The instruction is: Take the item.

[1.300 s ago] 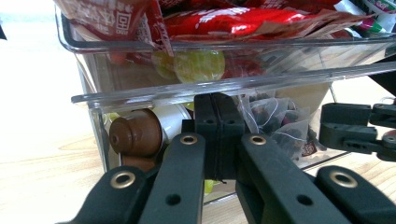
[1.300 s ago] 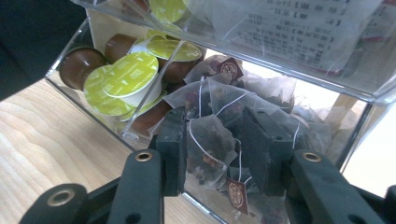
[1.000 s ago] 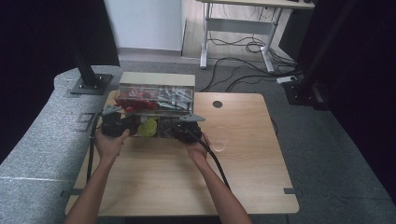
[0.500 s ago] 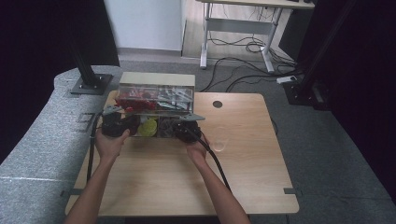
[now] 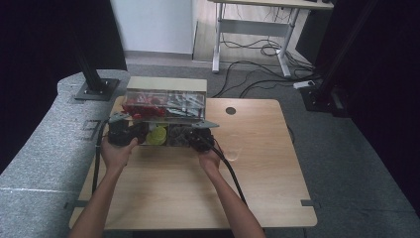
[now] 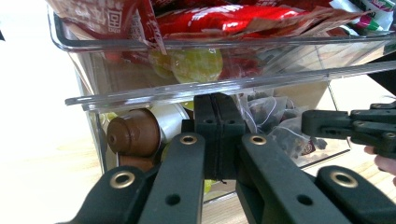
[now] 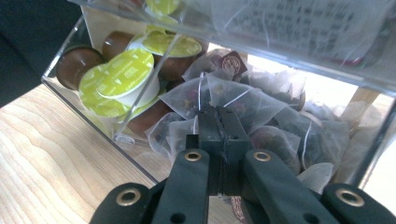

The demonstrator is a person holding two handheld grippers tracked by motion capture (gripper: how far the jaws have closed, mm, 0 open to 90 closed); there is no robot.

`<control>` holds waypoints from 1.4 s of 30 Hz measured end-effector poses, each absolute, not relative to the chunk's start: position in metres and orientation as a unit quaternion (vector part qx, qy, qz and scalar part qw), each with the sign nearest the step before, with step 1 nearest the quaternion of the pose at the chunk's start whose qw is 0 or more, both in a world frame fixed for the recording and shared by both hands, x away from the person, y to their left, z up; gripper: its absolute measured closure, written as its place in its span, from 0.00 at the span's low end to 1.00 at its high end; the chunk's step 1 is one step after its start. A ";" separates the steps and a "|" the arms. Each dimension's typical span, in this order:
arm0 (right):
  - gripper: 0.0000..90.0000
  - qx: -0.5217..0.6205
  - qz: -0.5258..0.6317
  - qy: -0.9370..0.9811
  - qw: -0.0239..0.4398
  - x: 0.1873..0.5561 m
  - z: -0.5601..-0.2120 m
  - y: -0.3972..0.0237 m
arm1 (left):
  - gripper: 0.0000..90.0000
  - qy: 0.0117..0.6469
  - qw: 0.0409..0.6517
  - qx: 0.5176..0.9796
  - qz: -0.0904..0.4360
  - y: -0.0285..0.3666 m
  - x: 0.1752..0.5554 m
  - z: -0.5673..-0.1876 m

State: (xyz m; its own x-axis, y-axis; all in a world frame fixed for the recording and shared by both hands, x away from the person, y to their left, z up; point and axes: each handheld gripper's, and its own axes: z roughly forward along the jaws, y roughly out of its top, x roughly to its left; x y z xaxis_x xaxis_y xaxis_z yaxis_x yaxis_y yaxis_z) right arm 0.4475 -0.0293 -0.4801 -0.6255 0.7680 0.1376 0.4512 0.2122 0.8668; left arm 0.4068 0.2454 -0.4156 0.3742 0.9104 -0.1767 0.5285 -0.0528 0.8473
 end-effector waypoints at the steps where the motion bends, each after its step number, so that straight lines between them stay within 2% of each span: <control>1: 0.99 0.401 0.487 0.759 0.164 0.447 -0.479 -0.030 | 1.00 0.518 0.453 0.694 0.211 0.245 0.407 -0.416; 25: 0.99 0.389 0.533 0.732 0.170 0.416 -0.447 -0.068 | 1.00 0.521 0.449 0.694 0.212 0.245 0.408 -0.417; 42: 0.99 0.391 0.551 0.715 0.180 0.413 -0.433 -0.081 | 1.00 0.521 0.448 0.695 0.212 0.245 0.408 -0.417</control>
State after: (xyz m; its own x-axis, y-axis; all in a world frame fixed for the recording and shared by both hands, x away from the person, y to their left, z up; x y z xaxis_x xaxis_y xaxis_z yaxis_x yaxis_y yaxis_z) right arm 0.4134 -0.0812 -0.4328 -0.6299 0.7569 0.1739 0.3602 0.0864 0.9289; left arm 0.4083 0.2447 -0.4169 0.3667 0.9143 -0.1717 0.5338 -0.0557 0.8438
